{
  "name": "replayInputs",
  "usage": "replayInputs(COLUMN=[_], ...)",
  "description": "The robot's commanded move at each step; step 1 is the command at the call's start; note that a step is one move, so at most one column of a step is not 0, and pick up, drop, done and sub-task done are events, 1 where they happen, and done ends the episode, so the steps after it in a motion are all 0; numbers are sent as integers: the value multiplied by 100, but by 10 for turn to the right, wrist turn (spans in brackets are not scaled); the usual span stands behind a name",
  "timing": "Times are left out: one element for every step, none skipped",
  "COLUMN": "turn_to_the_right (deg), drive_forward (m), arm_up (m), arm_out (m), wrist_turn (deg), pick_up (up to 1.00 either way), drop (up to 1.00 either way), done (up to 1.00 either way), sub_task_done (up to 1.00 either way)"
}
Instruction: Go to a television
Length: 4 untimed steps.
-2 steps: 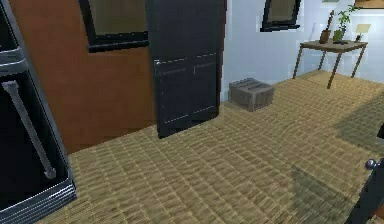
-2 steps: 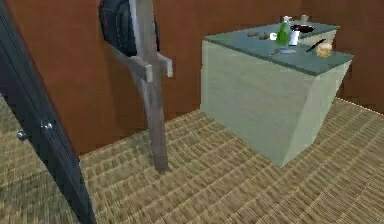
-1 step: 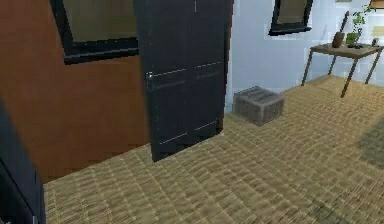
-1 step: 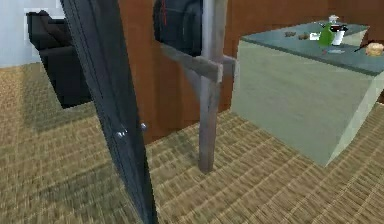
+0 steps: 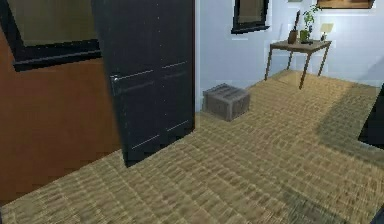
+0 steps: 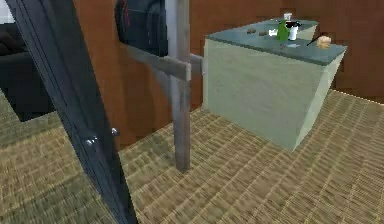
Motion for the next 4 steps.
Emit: replayInputs(turn_to_the_right=[0, 450, 60, 0], drive_forward=[50, 0, 0, 100], arm_up=[0, 0, 0, 0], arm_out=[0, 0, 0, 0], wrist_turn=[0, 0, 0, 0], pick_up=[0, 0, 0, 0], drop=[0, 0, 0, 0], done=[0, 0, 0, 0], sub_task_done=[0, 0, 0, 0])
